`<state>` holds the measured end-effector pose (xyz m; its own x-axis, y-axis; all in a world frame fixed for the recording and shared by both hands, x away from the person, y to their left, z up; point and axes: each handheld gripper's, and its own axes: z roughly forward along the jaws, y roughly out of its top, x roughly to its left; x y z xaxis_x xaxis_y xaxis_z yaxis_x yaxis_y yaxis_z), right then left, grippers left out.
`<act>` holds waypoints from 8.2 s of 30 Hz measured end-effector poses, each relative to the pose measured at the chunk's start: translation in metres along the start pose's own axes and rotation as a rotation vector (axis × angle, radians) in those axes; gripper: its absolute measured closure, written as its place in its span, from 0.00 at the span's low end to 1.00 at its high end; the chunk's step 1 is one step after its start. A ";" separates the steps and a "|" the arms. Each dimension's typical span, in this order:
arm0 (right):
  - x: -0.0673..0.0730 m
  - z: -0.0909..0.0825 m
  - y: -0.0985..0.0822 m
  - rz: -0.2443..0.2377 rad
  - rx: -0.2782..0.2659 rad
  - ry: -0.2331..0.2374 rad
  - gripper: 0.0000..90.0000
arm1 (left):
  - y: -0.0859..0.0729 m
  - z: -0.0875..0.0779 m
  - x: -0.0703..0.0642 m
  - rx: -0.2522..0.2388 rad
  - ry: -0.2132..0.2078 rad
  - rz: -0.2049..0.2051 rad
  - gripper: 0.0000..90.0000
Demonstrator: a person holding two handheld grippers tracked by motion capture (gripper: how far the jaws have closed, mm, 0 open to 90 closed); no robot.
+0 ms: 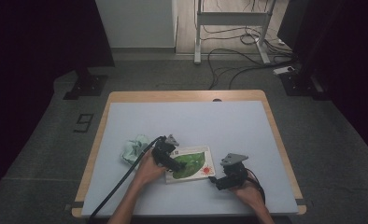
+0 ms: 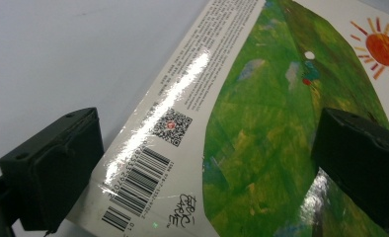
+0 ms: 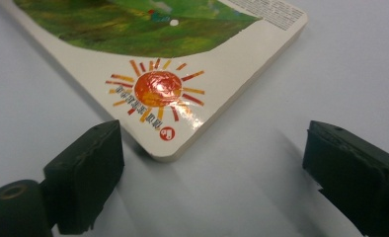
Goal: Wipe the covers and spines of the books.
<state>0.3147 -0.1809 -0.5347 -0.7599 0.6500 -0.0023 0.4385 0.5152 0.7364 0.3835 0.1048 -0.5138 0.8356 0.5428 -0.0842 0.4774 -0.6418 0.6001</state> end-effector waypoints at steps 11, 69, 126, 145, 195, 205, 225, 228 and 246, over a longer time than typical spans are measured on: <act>-0.021 0.000 0.000 0.022 -0.002 -0.026 0.12 | -0.018 -0.012 -0.021 -0.006 0.012 -0.025 0.00; -0.036 0.041 0.050 0.018 0.053 0.160 0.01 | -0.071 -0.029 -0.046 -0.077 0.025 0.055 0.00; -0.039 0.021 0.078 -0.008 0.095 0.282 0.23 | -0.071 -0.029 -0.046 -0.074 0.029 0.057 0.00; -0.030 0.002 0.062 -0.112 0.094 0.211 0.35 | -0.068 -0.037 -0.042 -0.109 -0.002 -0.014 0.00; -0.021 -0.016 0.022 -0.094 0.027 0.160 0.46 | -0.043 -0.033 -0.038 -0.126 -0.045 -0.049 0.13; -0.032 -0.005 0.025 -0.014 0.013 0.192 0.35 | -0.039 -0.042 -0.047 -0.141 -0.029 -0.028 0.33; -0.038 -0.018 0.042 -0.011 -0.035 0.163 0.53 | -0.026 -0.063 -0.049 -0.165 0.014 -0.037 0.59; -0.038 -0.020 0.045 -0.012 -0.046 0.150 0.56 | -0.025 -0.066 -0.048 -0.171 0.027 -0.033 0.62; -0.040 -0.024 0.061 -0.029 -0.104 0.077 0.62 | -0.011 -0.076 -0.041 -0.172 0.122 0.046 0.76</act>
<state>0.3605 -0.1885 -0.4738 -0.8079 0.5888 0.0242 0.3666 0.4700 0.8029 0.3239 0.1308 -0.4569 0.8114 0.5833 0.0366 0.3778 -0.5712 0.7287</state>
